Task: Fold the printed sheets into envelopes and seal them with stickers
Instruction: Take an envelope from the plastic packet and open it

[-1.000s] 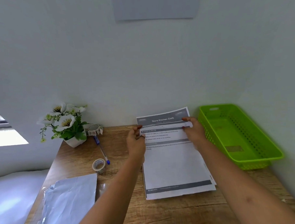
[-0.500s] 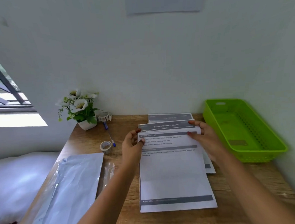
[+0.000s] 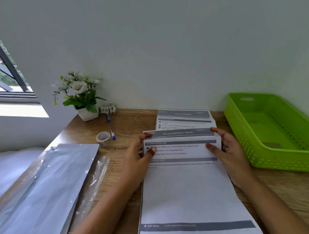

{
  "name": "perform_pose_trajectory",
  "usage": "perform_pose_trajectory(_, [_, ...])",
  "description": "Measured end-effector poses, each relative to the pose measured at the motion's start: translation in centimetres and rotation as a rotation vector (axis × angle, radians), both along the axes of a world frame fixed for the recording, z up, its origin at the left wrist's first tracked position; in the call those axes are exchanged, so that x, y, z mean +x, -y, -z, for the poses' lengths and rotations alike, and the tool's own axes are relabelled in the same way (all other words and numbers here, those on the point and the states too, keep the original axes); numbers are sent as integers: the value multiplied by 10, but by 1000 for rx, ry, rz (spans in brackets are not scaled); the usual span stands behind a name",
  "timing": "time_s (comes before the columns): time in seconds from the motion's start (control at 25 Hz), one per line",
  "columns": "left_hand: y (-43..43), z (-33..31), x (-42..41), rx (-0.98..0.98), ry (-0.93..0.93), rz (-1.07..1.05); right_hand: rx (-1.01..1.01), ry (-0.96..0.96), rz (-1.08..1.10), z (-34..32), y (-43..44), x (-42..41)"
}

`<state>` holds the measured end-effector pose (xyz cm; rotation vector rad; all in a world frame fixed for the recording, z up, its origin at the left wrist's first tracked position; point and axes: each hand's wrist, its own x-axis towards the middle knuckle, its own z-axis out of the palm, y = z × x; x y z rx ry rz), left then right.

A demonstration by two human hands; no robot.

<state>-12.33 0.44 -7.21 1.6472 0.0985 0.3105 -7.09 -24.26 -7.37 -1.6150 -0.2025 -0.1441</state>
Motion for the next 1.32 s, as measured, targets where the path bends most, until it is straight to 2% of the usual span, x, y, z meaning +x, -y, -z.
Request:
perform_pose_trajectory(0.2, [-2, 1, -3, 143, 96, -57, -100, 169, -19, 2, 2, -1])
perform_pose_trajectory(0.32, [-2, -9, -11, 495, 165, -167, -241, 288, 34, -5, 7, -4])
perform_pose_trajectory(0.44, [-2, -14, -25, 647, 237, -195, -278, 330, 91, -17, 10, -18])
perform_pose_trajectory(0.6, [0, -8, -41, 731, 307, -199, -309, 360, 142, -17, 12, -49])
perform_pose_trajectory(0.84, [2, -9, -56, 668, 403, -147, -325, 335, 148, -14, 15, -78])
perform_pose_trajectory(1.12, [1, -30, -18, 855, 504, -237, -646, 421, 281, -31, 12, -48])
perform_pose_trajectory(1.24, [1, -25, 0, 874, 482, -295, -691, 434, 287, -35, 13, -27])
perform_pose_trajectory(1.32, [-3, -21, 10, 839, 497, -212, -680, 447, 273, -35, 14, -21])
